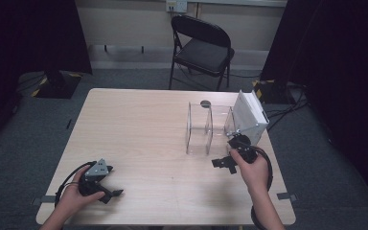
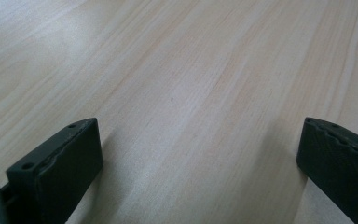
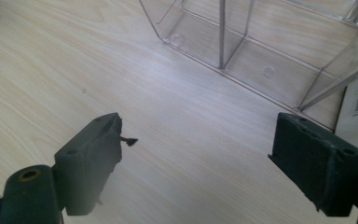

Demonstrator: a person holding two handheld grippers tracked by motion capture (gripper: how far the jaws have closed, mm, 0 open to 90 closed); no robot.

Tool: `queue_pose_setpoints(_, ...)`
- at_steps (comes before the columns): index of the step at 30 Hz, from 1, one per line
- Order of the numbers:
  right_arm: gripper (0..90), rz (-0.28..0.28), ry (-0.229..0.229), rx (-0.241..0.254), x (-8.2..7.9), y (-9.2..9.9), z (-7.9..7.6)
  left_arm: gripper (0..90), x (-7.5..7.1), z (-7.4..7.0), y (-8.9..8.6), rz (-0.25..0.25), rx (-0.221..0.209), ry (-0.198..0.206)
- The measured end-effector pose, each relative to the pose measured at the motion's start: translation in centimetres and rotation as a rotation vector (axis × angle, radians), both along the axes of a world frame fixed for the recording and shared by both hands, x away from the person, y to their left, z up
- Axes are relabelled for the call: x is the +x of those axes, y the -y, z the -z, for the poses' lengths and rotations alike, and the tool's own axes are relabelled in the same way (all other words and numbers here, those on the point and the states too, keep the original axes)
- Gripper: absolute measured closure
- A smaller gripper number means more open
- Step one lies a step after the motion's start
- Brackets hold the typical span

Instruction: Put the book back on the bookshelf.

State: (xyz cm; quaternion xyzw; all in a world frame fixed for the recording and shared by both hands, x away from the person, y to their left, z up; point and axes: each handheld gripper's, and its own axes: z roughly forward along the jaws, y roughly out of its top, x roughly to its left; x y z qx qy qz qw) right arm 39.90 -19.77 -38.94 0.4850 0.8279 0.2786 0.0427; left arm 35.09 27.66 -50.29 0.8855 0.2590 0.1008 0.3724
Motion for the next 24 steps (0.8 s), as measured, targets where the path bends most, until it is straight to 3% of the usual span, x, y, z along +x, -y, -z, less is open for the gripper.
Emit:
queue_pose_setpoints(13, 14.7, -0.033, -0.018, 0.003, -0.3, -1.5, 0.9, 0.0, 0.0, 0.1, 0.0, -0.006, -0.003, 0.006)
queue_pose_setpoints(24, 14.7, -0.064, -0.004, 0.020, -0.5, -2.9, 1.9, 0.0, 0.0, 0.0, 0.0, 0.000, 0.000, 0.000)
